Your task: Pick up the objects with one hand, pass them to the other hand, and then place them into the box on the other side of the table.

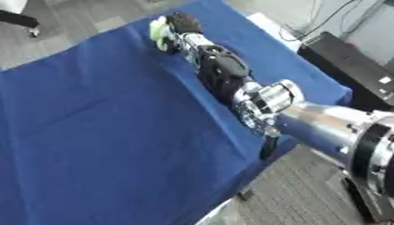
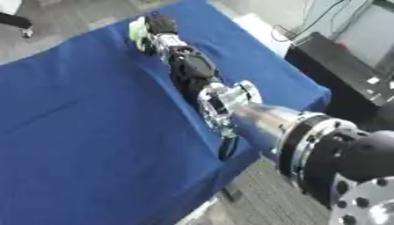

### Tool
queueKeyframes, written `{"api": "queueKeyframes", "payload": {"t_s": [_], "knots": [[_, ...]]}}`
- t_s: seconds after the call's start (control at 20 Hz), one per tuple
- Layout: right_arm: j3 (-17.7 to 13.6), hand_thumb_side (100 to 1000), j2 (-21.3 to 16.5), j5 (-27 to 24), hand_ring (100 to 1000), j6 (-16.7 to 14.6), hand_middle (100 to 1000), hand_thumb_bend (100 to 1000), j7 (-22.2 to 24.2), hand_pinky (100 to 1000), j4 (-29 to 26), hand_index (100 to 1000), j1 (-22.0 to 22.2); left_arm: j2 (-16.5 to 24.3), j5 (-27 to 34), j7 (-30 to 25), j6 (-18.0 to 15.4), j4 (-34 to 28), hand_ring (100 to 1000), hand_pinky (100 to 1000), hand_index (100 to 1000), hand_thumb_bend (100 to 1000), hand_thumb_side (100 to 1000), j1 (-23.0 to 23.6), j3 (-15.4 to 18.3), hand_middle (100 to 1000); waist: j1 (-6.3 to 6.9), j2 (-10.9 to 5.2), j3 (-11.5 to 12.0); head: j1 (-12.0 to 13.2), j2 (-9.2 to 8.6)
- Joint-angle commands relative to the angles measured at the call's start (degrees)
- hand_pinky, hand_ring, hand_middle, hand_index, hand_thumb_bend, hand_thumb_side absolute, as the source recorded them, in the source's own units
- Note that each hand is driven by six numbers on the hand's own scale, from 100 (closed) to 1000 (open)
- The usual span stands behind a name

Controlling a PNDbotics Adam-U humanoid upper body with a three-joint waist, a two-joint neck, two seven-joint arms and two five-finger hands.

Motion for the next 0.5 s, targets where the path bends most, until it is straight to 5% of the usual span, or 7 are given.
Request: {"api": "queueKeyframes", "payload": {"t_s": [0.05,0.1,0.5], "knots": [[0.0,259,-0.7,-0.3,184,-1.0,100,100,1.0,647,-2.0,177,-1.2,0.7,0.2,0.1,-0.1,-1.0,638,706,892,100,845,-0.6,0.3,681,0.43,0.03,0.0,-0.2,-0.16],[-0.1,204,-0.7,-0.3,178,-1.2,100,100,1.2,644,-2.5,173,-1.2,0.7,0.2,0.2,-0.1,-1.0,638,706,892,100,845,-0.6,0.3,681,0.39,-0.01,0.0,-0.2,-0.16],[-0.5,178,-0.6,-0.5,154,-2.9,100,100,0.8,639,-6.8,164,-1.6,0.7,0.3,0.2,-0.3,-0.7,638,705,892,100,846,-0.1,0.2,681,0.03,-0.34,-0.2,-0.4,-0.16]]}}
